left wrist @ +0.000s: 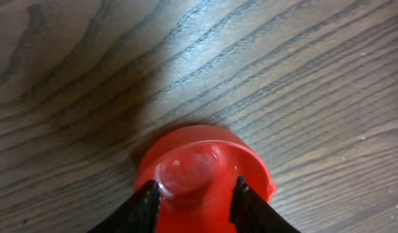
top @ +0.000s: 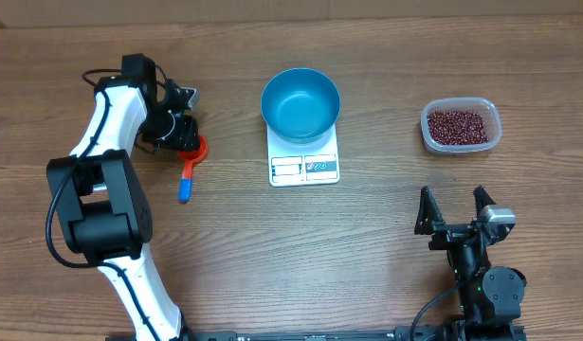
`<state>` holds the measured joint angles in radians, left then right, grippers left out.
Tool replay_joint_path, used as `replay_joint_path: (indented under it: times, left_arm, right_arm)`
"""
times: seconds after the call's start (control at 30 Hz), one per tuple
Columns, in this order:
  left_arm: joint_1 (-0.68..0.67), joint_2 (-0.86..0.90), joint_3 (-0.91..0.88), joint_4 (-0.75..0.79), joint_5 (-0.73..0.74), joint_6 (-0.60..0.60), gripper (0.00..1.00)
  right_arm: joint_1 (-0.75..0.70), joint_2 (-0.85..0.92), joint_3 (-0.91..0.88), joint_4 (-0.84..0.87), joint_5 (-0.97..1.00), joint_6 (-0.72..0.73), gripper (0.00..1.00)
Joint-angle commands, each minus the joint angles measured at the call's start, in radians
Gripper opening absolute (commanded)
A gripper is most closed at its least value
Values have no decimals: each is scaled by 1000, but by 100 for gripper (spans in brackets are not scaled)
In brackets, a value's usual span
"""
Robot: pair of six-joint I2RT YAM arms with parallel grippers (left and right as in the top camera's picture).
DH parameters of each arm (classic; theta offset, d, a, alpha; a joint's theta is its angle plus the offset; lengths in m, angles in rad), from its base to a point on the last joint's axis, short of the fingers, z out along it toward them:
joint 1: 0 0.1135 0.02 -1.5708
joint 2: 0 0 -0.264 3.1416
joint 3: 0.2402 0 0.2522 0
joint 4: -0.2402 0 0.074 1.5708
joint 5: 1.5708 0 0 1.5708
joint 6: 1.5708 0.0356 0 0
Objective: Scoop item into bowl and weigh 150g on scale
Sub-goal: 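Move the left gripper over the red scoop beside the scale, then lower the left gripper and grasp the red scoop's rim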
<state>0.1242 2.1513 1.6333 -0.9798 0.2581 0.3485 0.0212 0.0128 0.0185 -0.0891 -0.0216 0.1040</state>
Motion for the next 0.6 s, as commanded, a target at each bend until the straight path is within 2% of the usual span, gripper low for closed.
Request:
replay_joint_path:
  times: [0.0,0.23,0.4,0.57]
  left_arm:
    - [0,26,17,1,4,21,34]
    - [-8,24,35,-14,11,5,35]
    - [-17,23,148,-101,31,-9,38]
    - [-22,23,259,-183,13,-43,47]
  right_arm:
    - [6,-10,-11,7,2,4,100]
    - [6,-10,-11,7,2,4,100]
    - [6,-10,-11,7,2,4,100]
    - [6,-10,-11,7,2,4,100]
